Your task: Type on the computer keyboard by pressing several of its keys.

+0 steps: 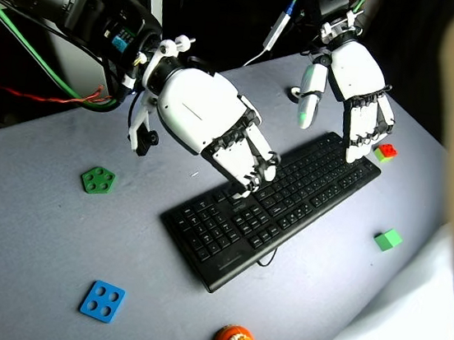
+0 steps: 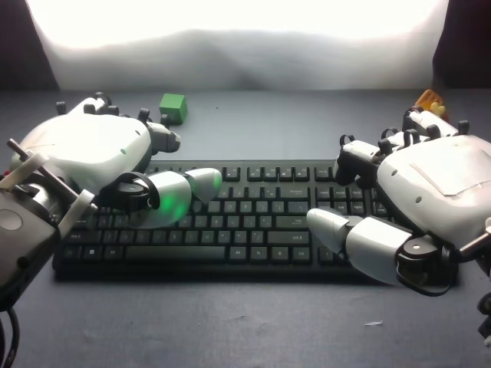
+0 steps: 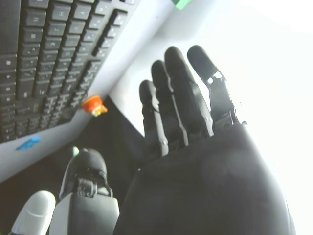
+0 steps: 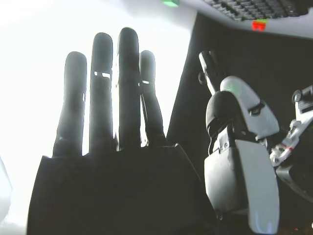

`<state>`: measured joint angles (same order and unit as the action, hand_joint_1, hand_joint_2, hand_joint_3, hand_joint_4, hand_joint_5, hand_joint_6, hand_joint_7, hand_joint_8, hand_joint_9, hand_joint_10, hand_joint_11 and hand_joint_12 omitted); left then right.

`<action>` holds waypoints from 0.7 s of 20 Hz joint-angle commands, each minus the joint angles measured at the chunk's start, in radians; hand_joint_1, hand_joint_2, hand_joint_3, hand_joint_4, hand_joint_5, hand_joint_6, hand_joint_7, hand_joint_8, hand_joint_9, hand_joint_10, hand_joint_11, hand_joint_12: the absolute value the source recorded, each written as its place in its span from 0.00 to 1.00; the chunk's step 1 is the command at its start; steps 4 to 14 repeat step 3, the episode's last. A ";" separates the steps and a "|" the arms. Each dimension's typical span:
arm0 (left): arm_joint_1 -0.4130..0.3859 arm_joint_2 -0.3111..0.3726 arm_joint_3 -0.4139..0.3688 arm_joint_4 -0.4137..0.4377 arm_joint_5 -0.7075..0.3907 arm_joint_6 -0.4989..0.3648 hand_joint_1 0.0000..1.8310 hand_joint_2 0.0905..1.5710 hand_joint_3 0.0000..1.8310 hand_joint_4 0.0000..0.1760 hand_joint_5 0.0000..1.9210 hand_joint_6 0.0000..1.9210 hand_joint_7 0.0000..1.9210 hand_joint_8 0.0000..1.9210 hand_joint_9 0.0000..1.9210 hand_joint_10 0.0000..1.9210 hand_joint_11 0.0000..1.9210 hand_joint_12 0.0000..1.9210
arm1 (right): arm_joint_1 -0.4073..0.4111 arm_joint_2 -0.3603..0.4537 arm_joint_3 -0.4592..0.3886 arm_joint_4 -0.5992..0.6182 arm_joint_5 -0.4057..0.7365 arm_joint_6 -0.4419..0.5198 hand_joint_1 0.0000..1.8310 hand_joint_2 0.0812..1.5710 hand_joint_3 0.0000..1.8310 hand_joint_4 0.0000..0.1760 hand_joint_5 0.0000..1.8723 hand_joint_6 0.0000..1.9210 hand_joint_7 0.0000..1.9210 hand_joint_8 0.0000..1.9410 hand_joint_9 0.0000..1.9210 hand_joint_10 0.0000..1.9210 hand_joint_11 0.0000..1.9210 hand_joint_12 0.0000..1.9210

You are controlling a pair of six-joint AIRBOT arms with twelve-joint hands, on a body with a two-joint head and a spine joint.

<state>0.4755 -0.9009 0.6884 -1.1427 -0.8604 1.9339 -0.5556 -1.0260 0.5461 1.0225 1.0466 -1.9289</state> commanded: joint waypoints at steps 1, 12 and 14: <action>-0.009 0.013 -0.002 0.061 -0.071 0.003 0.00 0.79 0.00 0.00 0.30 0.02 0.35 0.02 0.33 0.03 0.04 0.69 | 0.012 0.011 -0.005 -0.079 0.067 0.000 0.08 0.77 0.00 0.00 0.22 0.47 0.41 0.11 0.22 0.56 0.00 0.92; -0.005 0.019 -0.006 0.061 -0.070 0.003 0.02 0.82 0.00 0.00 0.34 0.02 0.39 0.02 0.37 0.06 0.07 0.73 | 0.015 0.023 -0.009 -0.079 0.056 0.000 0.08 0.77 0.00 0.00 0.28 0.53 0.36 0.33 0.23 0.62 0.00 0.94; -0.005 0.019 -0.006 0.061 -0.070 0.003 0.02 0.82 0.00 0.00 0.34 0.02 0.39 0.02 0.37 0.06 0.07 0.73 | 0.015 0.023 -0.009 -0.079 0.056 0.000 0.08 0.77 0.00 0.00 0.28 0.53 0.36 0.33 0.23 0.62 0.00 0.94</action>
